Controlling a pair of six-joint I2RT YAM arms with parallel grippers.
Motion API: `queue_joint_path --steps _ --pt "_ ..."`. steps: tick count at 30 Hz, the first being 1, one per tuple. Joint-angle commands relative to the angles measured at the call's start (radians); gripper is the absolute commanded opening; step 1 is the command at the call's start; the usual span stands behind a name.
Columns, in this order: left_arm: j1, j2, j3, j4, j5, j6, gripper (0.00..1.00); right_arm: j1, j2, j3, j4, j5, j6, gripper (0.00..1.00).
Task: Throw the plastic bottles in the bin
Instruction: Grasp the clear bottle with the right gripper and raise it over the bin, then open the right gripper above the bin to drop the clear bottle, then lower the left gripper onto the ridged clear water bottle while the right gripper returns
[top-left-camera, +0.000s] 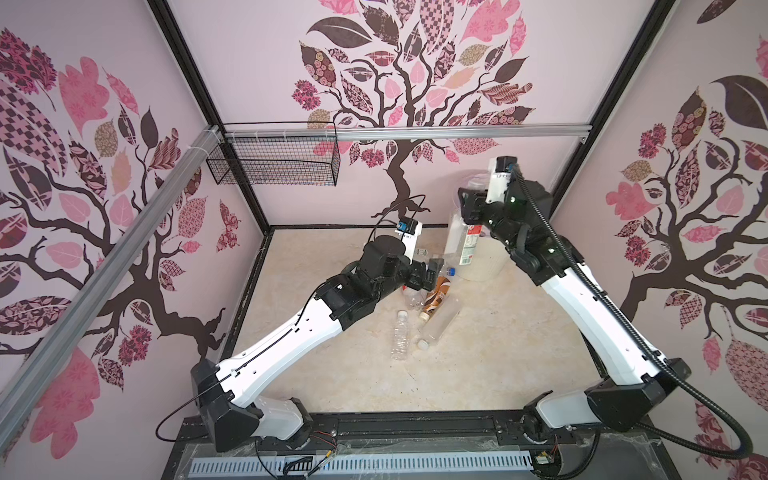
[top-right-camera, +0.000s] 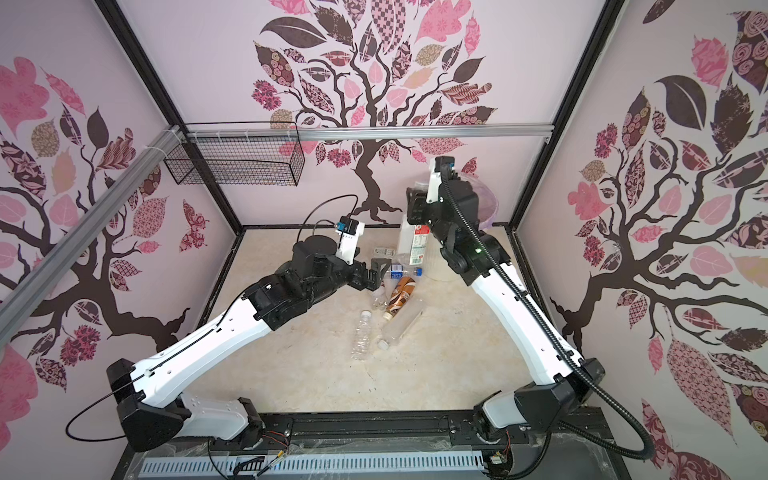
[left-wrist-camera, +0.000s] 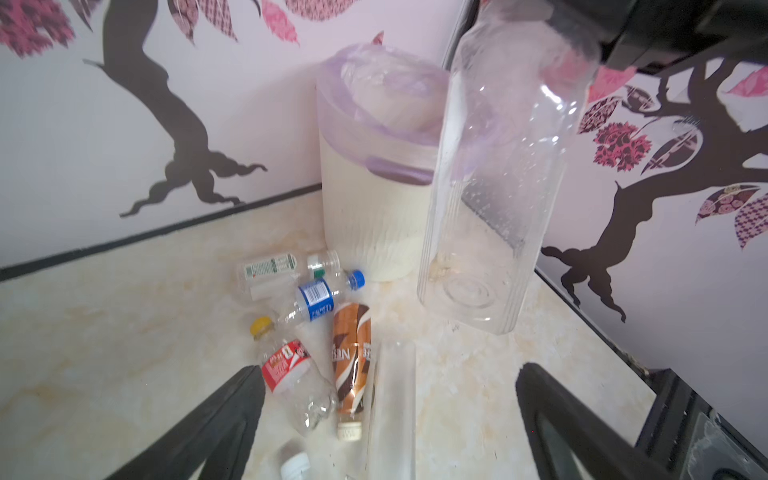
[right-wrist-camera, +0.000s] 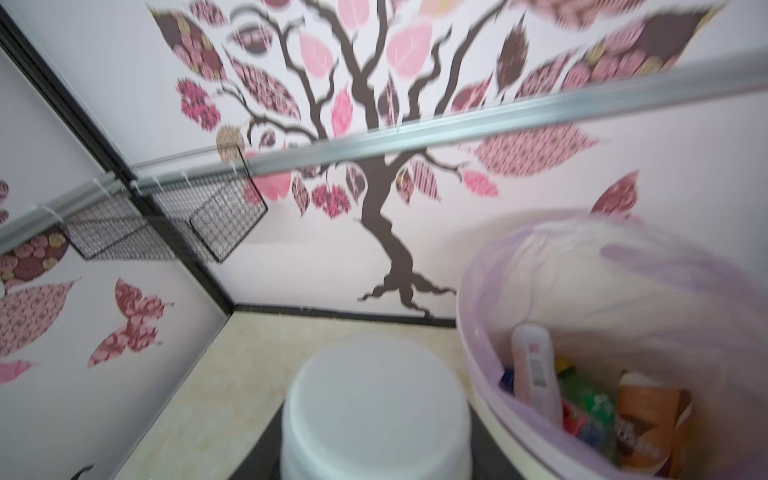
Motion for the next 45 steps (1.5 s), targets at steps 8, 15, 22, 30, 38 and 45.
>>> queue_joint_path --steps 8,15,22,30,38,45 --pt "0.006 0.122 0.250 0.003 0.030 0.123 0.98 -0.006 -0.065 0.200 0.371 0.275 -0.405 0.29" --pt "0.009 0.127 0.215 0.018 0.042 0.133 0.98 -0.146 0.215 0.422 0.258 0.228 -0.363 0.32" --pt "0.013 0.112 0.168 -0.025 0.046 0.128 0.98 -0.204 0.523 0.566 0.070 0.279 -0.296 0.89" --pt "0.032 0.050 0.046 -0.030 0.045 0.078 0.98 -0.203 0.436 0.626 -0.003 0.232 -0.182 0.99" --pt "0.051 0.014 -0.019 -0.067 0.044 -0.018 0.98 -0.199 0.320 0.490 -0.040 0.180 -0.124 0.99" --pt "0.059 -0.009 -0.078 -0.091 0.051 -0.071 0.98 -0.198 0.160 0.206 0.018 0.137 -0.081 0.99"
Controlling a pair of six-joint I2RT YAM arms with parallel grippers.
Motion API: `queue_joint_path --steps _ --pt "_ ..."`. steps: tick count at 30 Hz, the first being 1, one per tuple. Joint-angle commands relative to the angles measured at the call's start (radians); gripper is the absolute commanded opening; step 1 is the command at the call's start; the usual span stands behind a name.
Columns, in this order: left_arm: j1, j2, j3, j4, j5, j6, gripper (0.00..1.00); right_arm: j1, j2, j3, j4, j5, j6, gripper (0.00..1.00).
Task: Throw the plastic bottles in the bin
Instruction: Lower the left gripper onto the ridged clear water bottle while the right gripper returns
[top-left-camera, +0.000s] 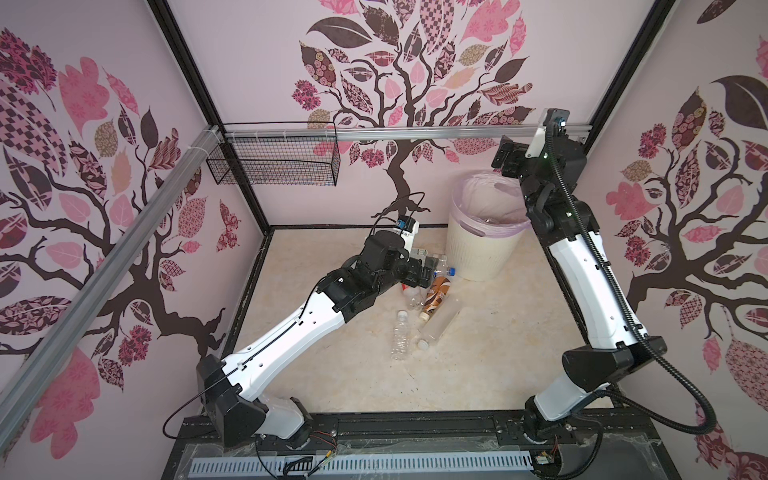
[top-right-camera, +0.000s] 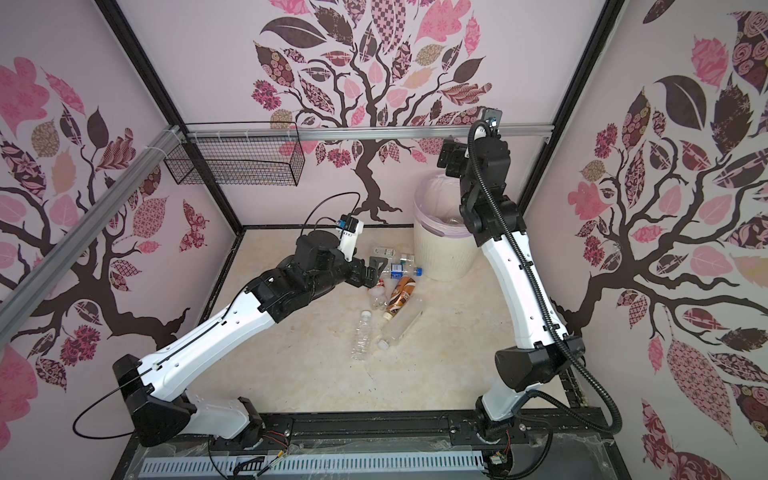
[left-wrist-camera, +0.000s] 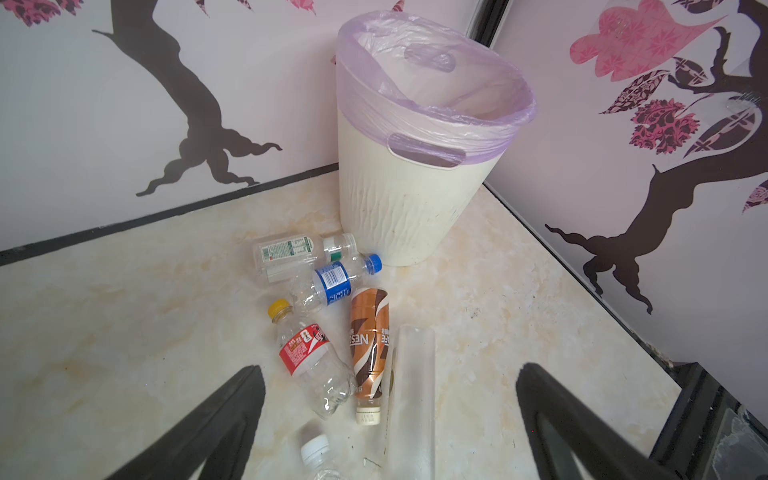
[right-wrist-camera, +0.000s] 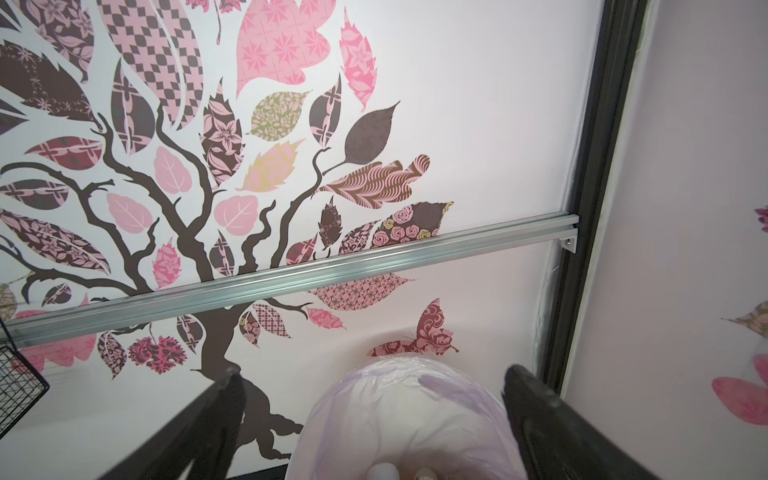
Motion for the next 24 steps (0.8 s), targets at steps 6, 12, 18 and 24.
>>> queue_joint_path --steps 6,12,18,24 --pt "0.033 -0.017 -0.107 -0.084 0.031 -0.121 0.98 0.021 -0.184 -0.325 0.028 -0.085 0.088 1.00" --pt "0.052 -0.055 -0.263 -0.110 0.084 -0.206 0.98 0.167 -0.284 -0.516 -0.022 -0.005 0.076 0.99" --pt "0.052 -0.101 -0.446 -0.111 0.128 -0.309 0.98 0.272 -0.370 -0.728 -0.063 -0.060 0.165 1.00" --pt "0.035 -0.095 -0.569 -0.088 0.178 -0.418 0.98 0.322 -0.419 -0.911 -0.077 -0.148 0.236 0.99"
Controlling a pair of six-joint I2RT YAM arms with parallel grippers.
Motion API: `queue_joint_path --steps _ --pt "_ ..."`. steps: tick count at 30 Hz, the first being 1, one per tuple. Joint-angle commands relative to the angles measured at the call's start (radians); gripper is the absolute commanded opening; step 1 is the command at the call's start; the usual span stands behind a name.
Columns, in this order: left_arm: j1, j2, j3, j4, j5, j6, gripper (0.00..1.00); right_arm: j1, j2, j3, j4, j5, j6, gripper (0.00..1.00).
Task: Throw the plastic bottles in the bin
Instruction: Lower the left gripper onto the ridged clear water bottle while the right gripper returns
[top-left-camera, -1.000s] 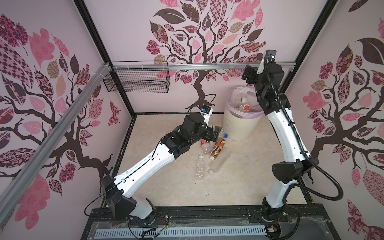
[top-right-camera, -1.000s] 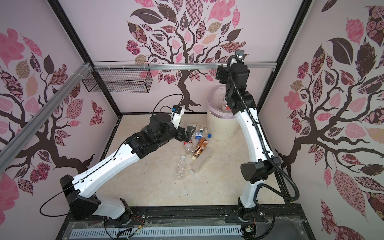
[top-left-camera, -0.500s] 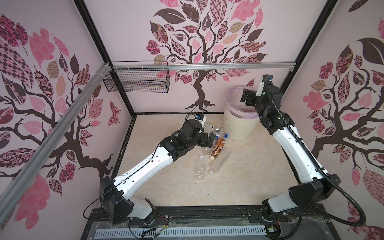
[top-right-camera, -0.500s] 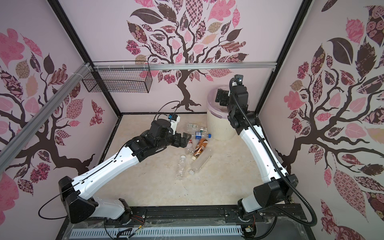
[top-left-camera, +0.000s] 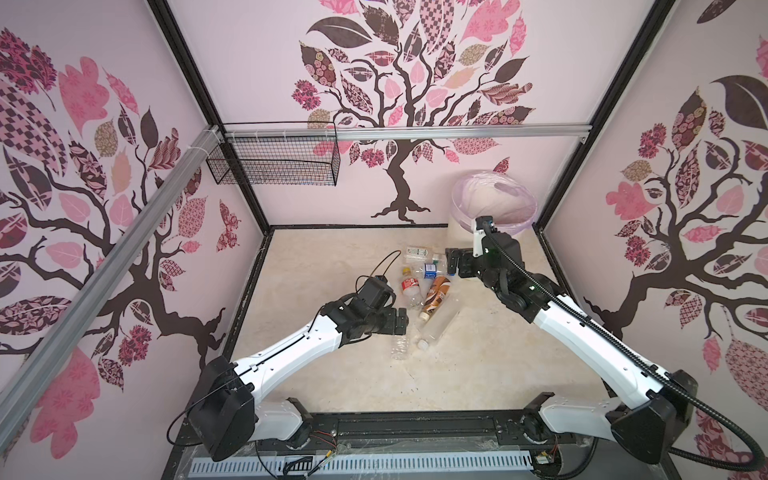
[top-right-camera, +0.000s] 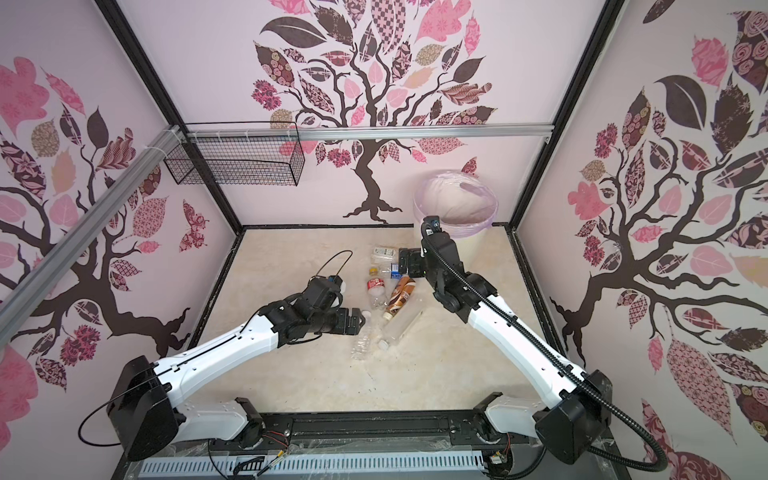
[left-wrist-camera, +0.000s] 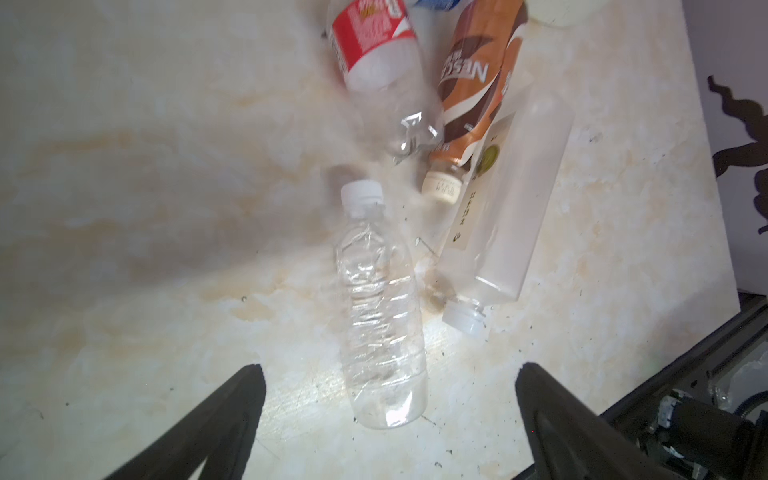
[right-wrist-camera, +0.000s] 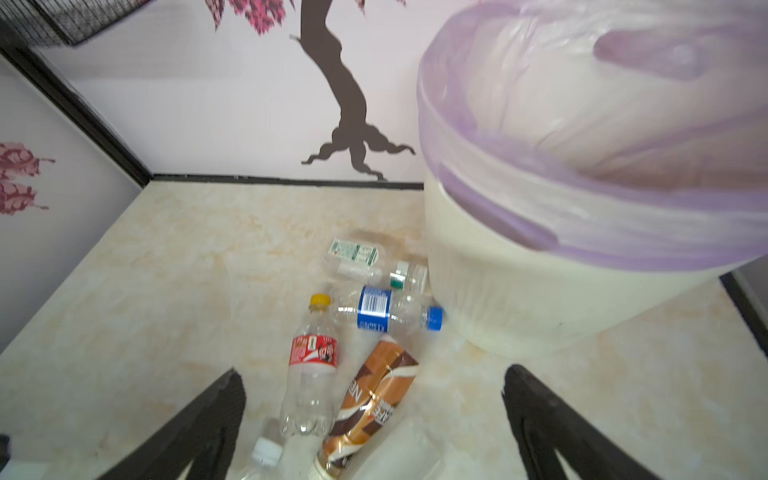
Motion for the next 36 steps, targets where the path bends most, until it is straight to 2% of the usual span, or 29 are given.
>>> queue_joint_path --steps 1,4,10,18,22,29,36 --pt "-0.023 0.004 -0.049 0.003 0.017 -0.086 0.98 0.038 -0.046 -0.067 -0.030 -0.035 0.053 1.00" --pt "-0.048 0.044 -0.058 -0.024 -0.017 -0.129 0.98 0.048 -0.059 -0.135 -0.033 -0.061 0.070 1.00" --pt "-0.094 0.119 -0.058 0.030 0.005 -0.161 0.98 0.049 -0.112 -0.252 -0.023 -0.120 0.108 1.00" --pt "-0.097 0.247 -0.010 0.040 -0.006 -0.160 0.98 0.048 -0.161 -0.318 -0.030 -0.134 0.115 1.00" --pt "-0.096 0.288 0.007 0.035 -0.018 -0.145 0.95 0.049 -0.157 -0.332 -0.033 -0.169 0.114 1.00" --pt "-0.096 0.304 0.010 0.045 -0.020 -0.137 0.79 0.049 -0.149 -0.352 -0.011 -0.279 0.122 0.99" --pt "-0.096 0.302 0.006 0.057 -0.021 -0.123 0.65 0.048 -0.132 -0.367 0.010 -0.329 0.134 1.00"
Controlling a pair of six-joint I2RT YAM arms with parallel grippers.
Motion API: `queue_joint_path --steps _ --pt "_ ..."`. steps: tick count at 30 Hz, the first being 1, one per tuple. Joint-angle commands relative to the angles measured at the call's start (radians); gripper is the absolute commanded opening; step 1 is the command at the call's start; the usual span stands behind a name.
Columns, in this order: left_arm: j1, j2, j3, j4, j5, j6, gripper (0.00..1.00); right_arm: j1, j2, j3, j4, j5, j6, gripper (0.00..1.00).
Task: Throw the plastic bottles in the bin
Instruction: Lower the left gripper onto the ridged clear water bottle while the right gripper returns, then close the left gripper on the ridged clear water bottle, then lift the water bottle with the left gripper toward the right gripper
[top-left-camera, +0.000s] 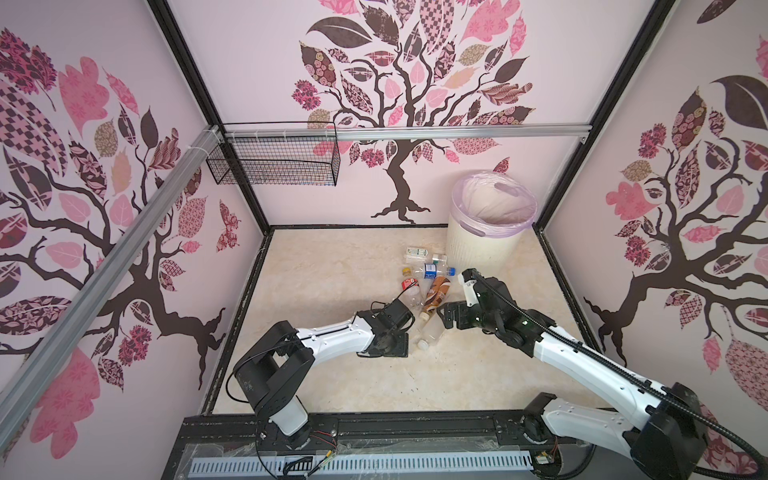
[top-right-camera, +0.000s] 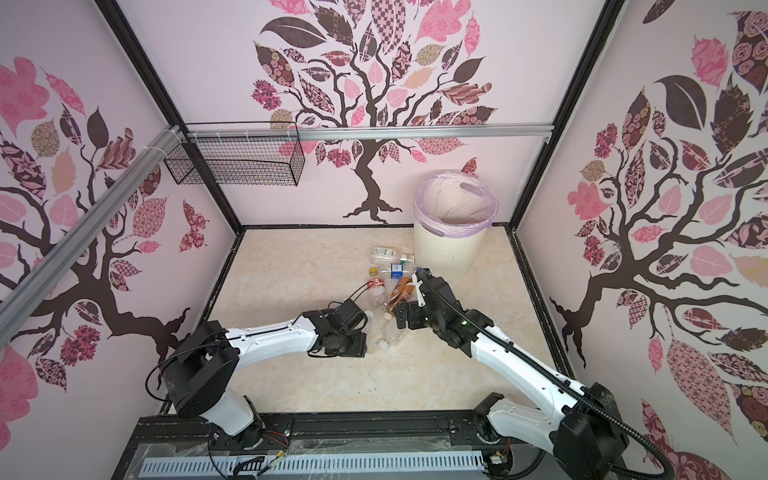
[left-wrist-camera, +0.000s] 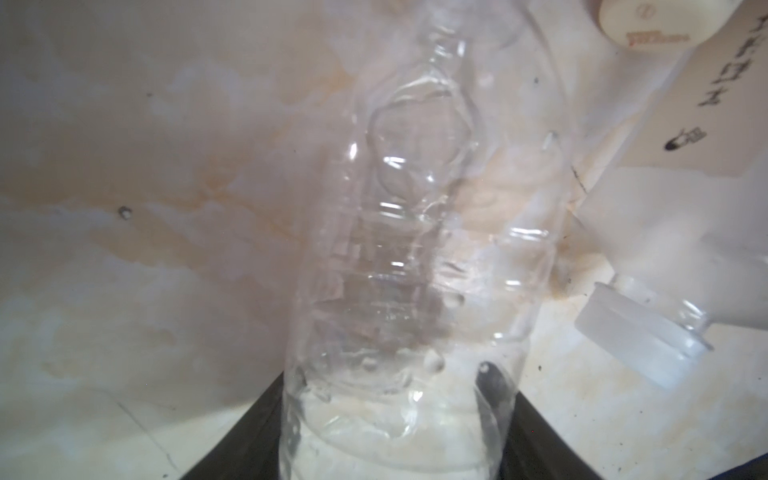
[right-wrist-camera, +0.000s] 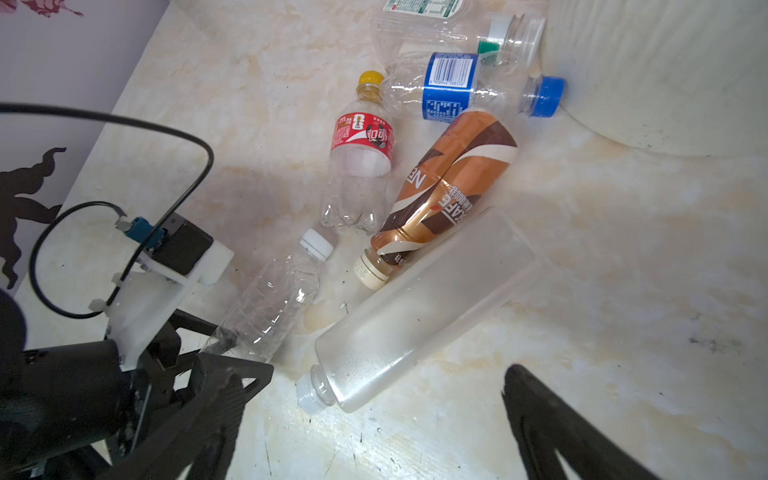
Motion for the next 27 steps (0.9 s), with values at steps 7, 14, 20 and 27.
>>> queue_joint_path --steps 7,14,20,27 --pt "0.004 0.001 0.025 0.012 -0.019 0.021 0.54 0.002 -0.002 -0.013 0.022 -0.053 0.034 1.00" --pt "0.015 -0.069 0.009 0.016 -0.025 0.055 0.54 0.001 0.001 -0.010 0.026 -0.074 0.049 0.99" --pt "0.029 -0.170 0.007 0.063 -0.027 0.095 0.53 0.001 0.016 0.001 0.070 -0.133 0.095 0.99" --pt "0.030 -0.262 0.026 0.100 -0.019 0.141 0.53 -0.010 0.054 0.044 0.149 -0.202 0.179 0.99"
